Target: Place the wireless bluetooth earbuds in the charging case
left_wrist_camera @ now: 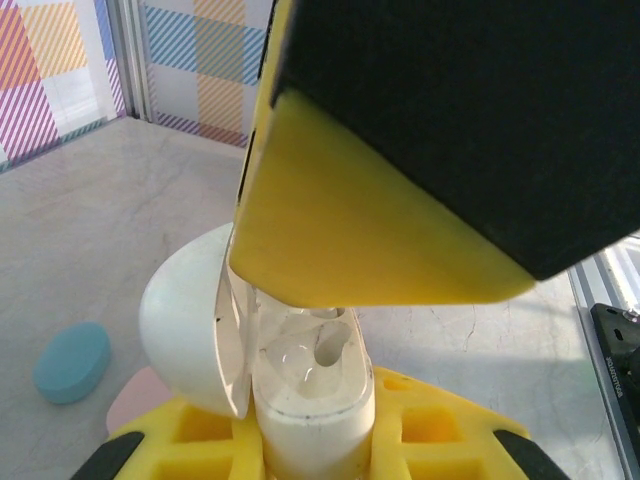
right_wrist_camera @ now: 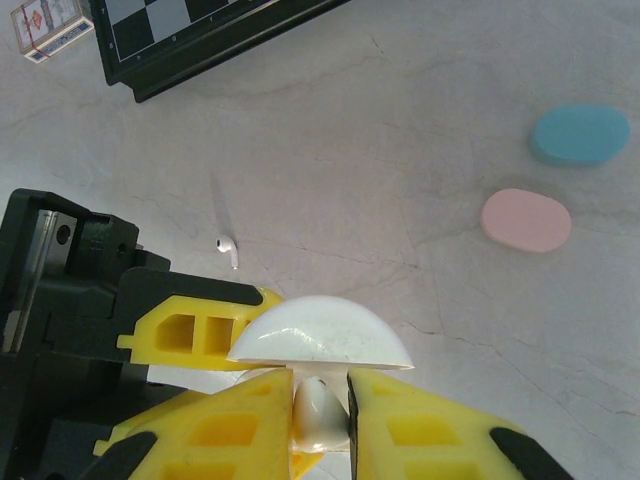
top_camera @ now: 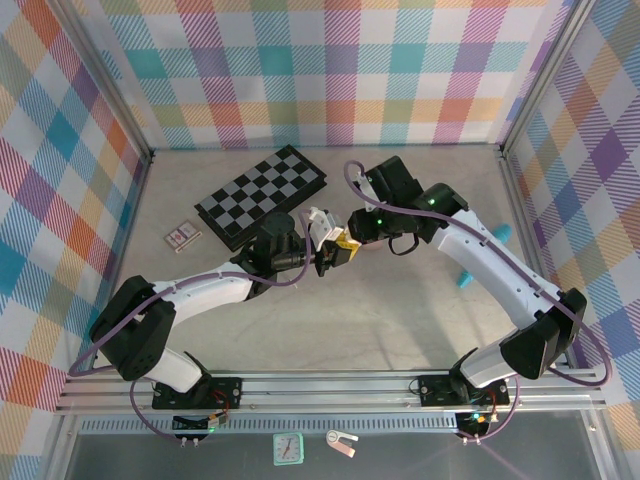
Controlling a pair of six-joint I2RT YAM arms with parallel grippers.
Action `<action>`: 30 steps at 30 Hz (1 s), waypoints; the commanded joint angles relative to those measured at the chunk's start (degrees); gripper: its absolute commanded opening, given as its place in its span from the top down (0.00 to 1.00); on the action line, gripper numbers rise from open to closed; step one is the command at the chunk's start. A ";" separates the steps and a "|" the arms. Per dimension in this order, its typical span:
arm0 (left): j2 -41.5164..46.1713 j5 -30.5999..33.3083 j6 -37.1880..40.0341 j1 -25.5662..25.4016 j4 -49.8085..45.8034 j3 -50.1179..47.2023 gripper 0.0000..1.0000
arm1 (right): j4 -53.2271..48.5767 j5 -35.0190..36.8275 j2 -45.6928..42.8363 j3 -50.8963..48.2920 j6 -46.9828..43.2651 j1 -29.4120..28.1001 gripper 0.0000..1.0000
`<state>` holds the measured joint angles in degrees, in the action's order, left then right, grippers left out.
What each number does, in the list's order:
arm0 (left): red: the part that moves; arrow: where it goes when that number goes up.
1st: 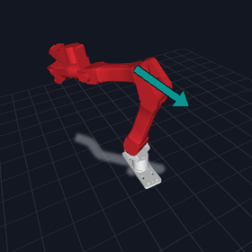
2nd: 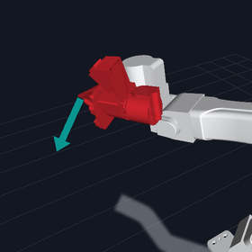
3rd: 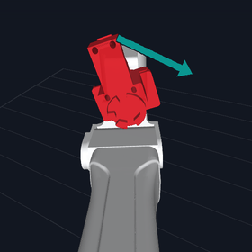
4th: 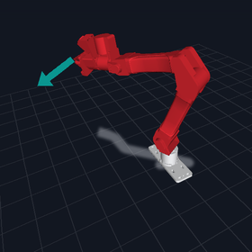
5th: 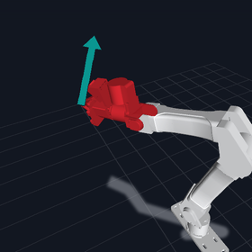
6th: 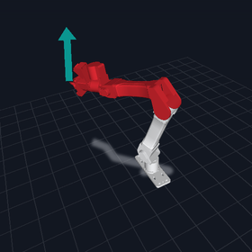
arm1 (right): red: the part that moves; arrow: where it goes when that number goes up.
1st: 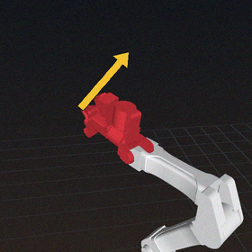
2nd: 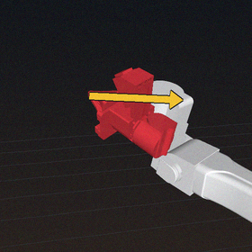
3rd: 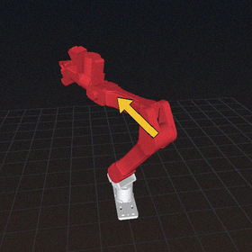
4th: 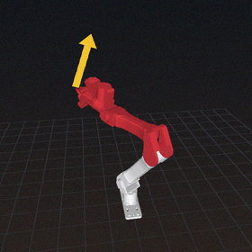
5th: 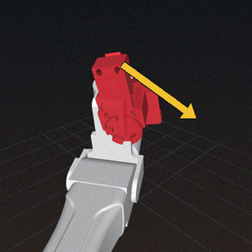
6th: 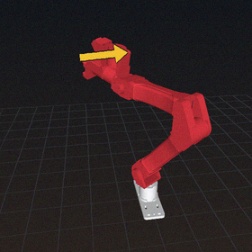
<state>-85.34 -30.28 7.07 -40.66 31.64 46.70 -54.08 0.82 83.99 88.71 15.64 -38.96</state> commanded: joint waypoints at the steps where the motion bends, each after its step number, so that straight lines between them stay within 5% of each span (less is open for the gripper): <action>1: 1.41 1.15 -0.28 0.59 2.70 0.15 0.95 | -2.54 -2.14 -0.05 0.45 0.17 -0.11 0.79; 11: 1.80 0.64 -0.30 0.58 3.32 -0.46 0.95 | -0.01 2.72 -3.17 0.79 0.78 -0.11 0.51; 30: 2.60 1.12 -1.19 0.76 4.42 -1.01 0.95 | -2.42 5.32 -1.93 -0.68 1.08 0.37 0.51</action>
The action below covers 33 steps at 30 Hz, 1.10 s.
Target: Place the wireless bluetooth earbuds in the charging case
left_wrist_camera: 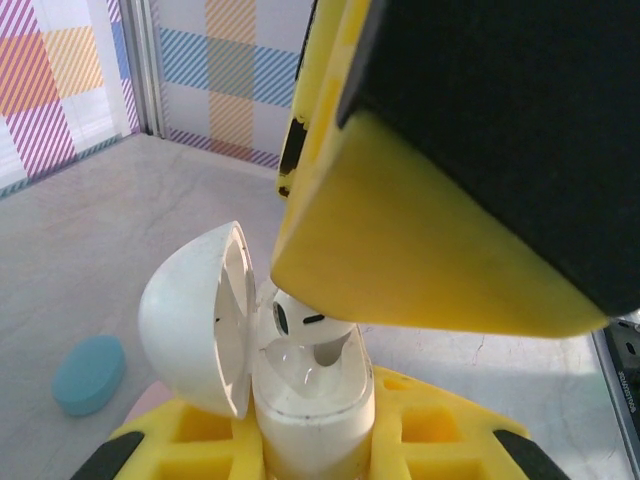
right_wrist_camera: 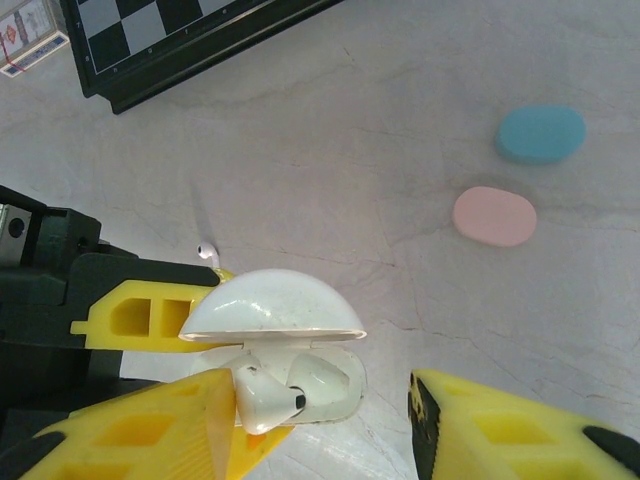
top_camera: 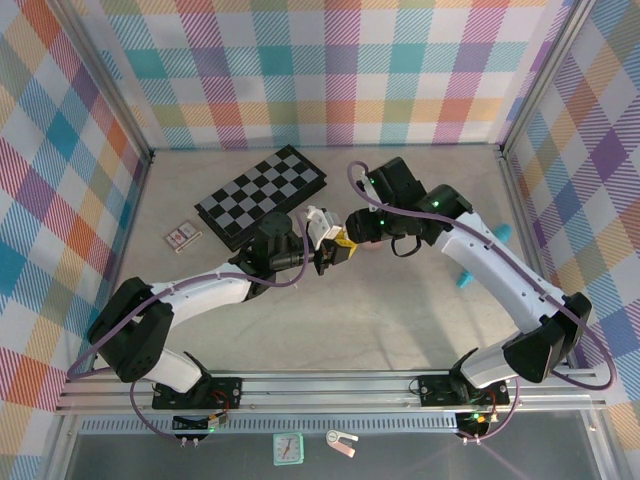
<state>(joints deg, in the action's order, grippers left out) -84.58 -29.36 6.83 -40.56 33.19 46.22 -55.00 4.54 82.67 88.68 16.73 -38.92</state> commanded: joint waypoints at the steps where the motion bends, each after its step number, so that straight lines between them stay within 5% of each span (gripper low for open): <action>1: 1.75 0.27 -1.39 0.74 3.16 -0.48 0.95 | -1.88 1.62 -0.86 -0.86 -0.50 0.46 0.51; 14: 1.69 -0.36 -4.34 1.71 5.45 -0.82 0.96 | -3.69 4.06 -4.29 -2.20 -2.90 0.98 0.50; 26: 2.35 -0.62 -4.20 1.80 4.94 -0.77 0.96 | 6.17 -9.36 -4.49 -3.50 -1.36 1.03 0.42; 33: 3.01 -1.01 -4.16 1.80 5.12 -1.05 0.96 | 2.60 -3.79 -2.61 -3.61 -1.61 1.36 0.42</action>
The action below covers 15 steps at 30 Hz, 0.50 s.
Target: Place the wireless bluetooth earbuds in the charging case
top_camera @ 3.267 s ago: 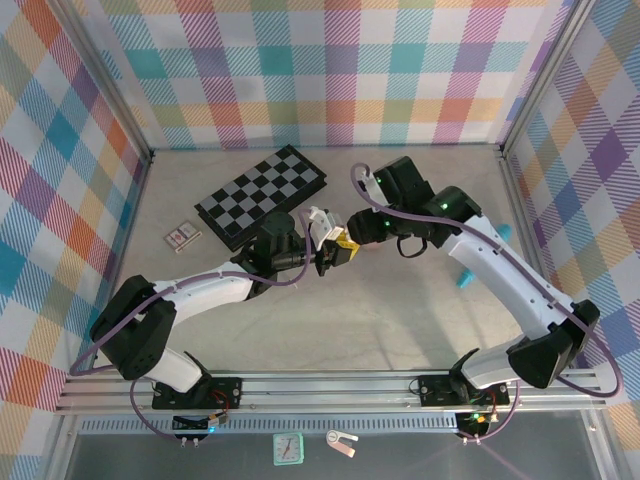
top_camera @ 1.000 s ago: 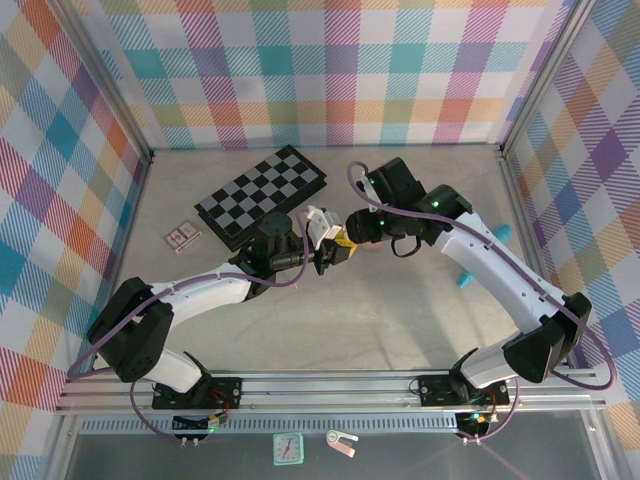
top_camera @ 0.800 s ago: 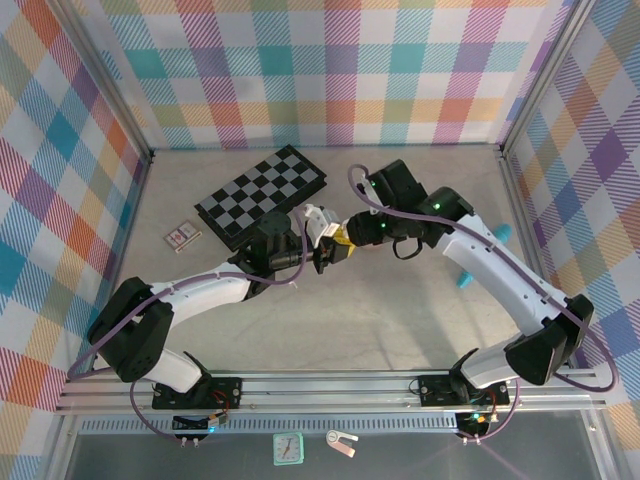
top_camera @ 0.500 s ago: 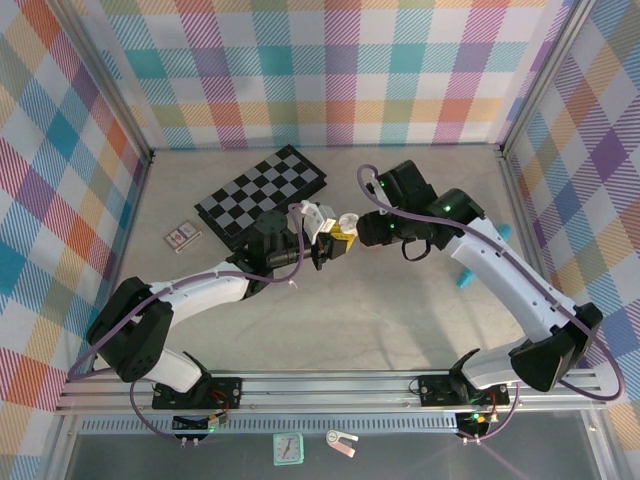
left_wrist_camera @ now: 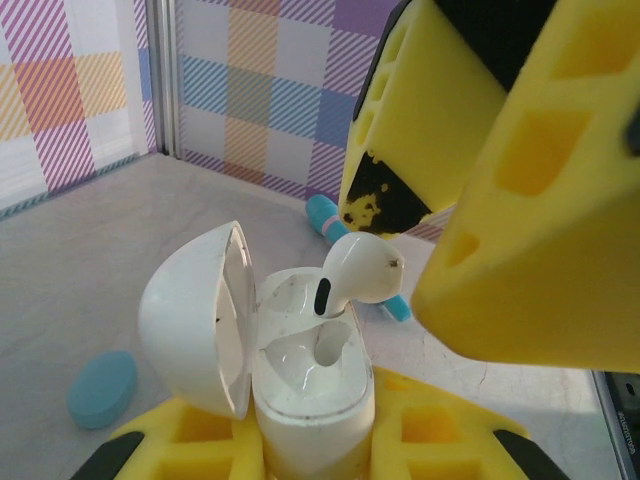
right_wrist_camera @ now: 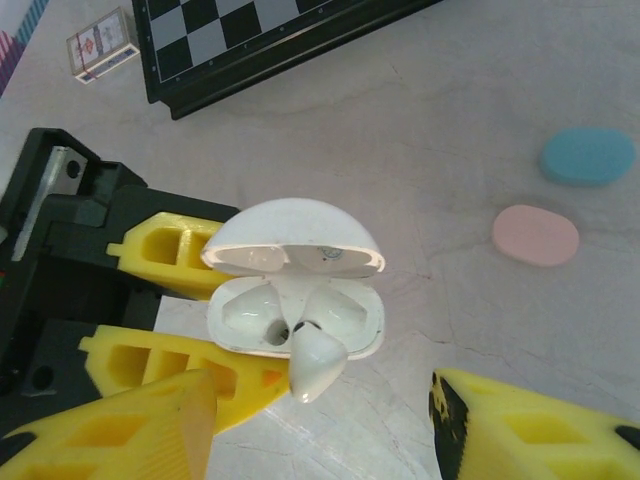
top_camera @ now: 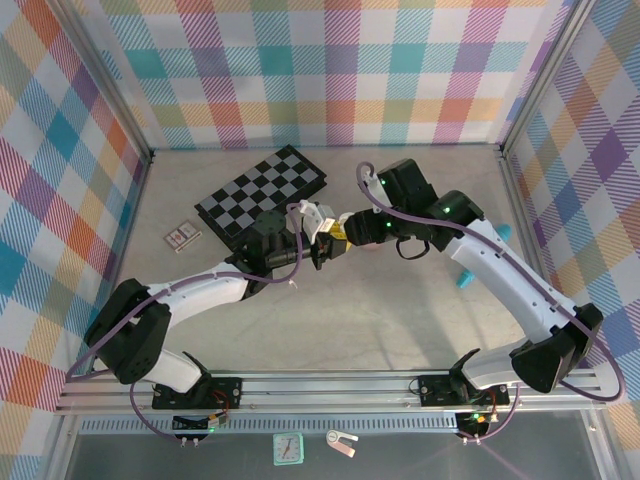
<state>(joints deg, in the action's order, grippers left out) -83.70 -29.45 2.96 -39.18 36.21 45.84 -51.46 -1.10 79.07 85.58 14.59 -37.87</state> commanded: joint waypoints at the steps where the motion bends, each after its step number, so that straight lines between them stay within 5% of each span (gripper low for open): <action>1: 2.25 -0.97 -0.28 0.42 2.09 -0.72 0.96 | -1.31 2.70 1.09 -0.49 0.67 0.48 0.42; 15: 3.26 -0.43 -0.94 0.77 2.95 -2.07 0.96 | -1.23 7.63 -1.60 -1.53 3.25 3.06 0.44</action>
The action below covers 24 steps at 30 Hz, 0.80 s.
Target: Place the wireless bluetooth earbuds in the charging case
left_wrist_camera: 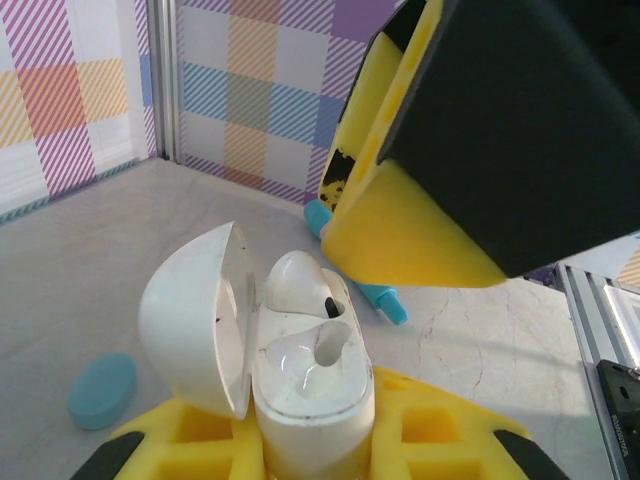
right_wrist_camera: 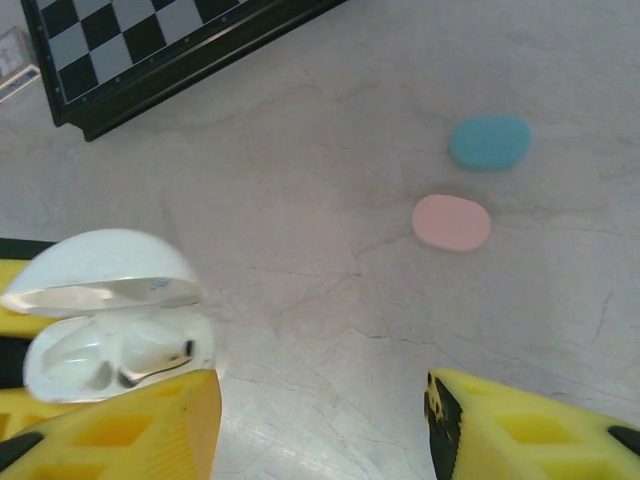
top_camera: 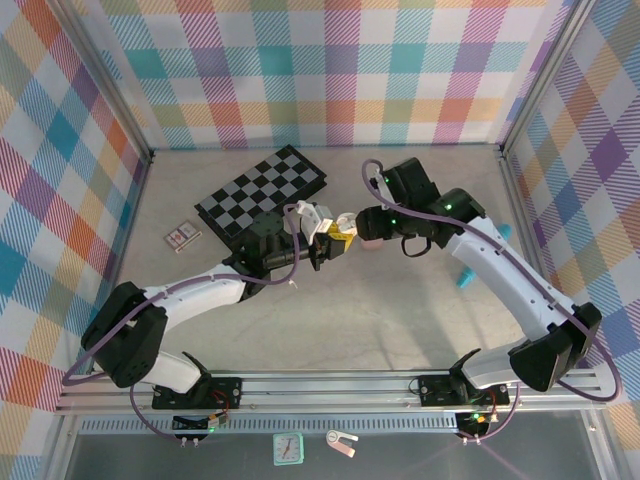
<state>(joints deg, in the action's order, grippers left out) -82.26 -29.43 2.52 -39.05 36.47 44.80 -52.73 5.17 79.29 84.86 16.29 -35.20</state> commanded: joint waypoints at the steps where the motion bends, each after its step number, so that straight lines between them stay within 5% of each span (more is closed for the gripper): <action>1: 2.07 -0.34 -0.49 0.64 2.68 -1.18 0.97 | 0.34 0.81 -2.01 -0.88 1.35 0.44 0.44; 11: 8.44 0.51 1.60 3.39 0.67 -4.74 0.97 | 8.61 -2.40 -5.84 -6.63 5.04 1.72 0.44; 14: 12.74 2.24 -1.11 5.43 3.53 -8.43 0.97 | 8.97 -4.36 -3.51 -6.66 7.08 2.07 0.43; 24: 28.14 9.99 0.64 14.62 -8.22 -15.39 0.98 | 7.24 -10.37 11.53 -1.40 6.87 1.32 0.43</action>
<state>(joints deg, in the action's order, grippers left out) -57.01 -23.00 2.57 -27.62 31.86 31.42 -45.10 -1.67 88.18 80.66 22.72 -33.39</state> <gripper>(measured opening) 0.192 0.571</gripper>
